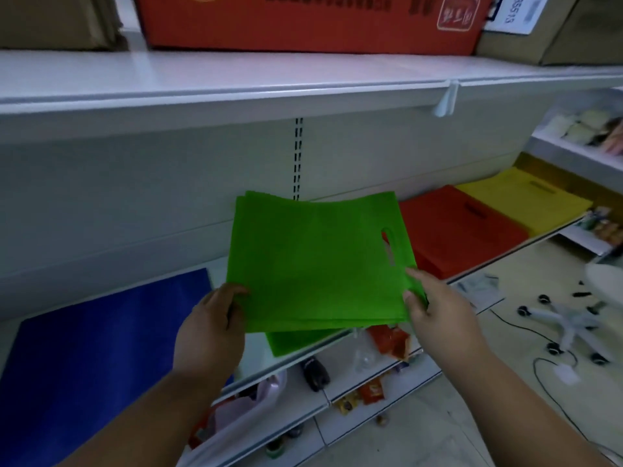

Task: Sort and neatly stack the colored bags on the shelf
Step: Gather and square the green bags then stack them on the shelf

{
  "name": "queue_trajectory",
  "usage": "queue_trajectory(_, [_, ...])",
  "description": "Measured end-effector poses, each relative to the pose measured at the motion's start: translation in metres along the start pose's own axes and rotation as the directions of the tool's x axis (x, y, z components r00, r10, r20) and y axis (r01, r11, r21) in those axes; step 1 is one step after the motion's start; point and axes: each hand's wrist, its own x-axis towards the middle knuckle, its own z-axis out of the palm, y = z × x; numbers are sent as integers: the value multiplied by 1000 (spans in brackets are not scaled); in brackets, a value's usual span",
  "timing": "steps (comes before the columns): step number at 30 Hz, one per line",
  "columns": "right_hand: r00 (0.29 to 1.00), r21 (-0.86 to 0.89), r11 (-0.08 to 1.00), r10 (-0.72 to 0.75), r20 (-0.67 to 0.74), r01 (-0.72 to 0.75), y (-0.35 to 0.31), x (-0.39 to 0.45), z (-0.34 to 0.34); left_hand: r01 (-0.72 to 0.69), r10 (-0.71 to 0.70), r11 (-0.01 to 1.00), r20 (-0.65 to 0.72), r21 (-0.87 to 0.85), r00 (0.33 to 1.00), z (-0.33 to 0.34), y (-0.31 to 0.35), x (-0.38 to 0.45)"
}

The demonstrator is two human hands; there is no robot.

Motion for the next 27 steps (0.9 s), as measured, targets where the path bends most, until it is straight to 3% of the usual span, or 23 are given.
queue_trajectory(4, [979,32,993,-114,170,110,36,52,10,54,-49,992,-44,113,998,32,13,-3])
queue_trajectory(9, [907,-16,977,-189,376,211,71,102,20,231,-220,941,-70,247,973,71,38,-23])
queue_trajectory(17, [850,-167,916,-254,461,364,89,127,38,289,-328,801,-20,525,945,94,58,-25])
queue_trajectory(23, [822,-257,859,-274,500,443,82,135,38,295,-362,739,-13,606,932,99,60,-18])
queue_trajectory(27, [812,-288,817,-326,483,499,61,136,30,330,-363,713,-77,618,928,97,62,-19])
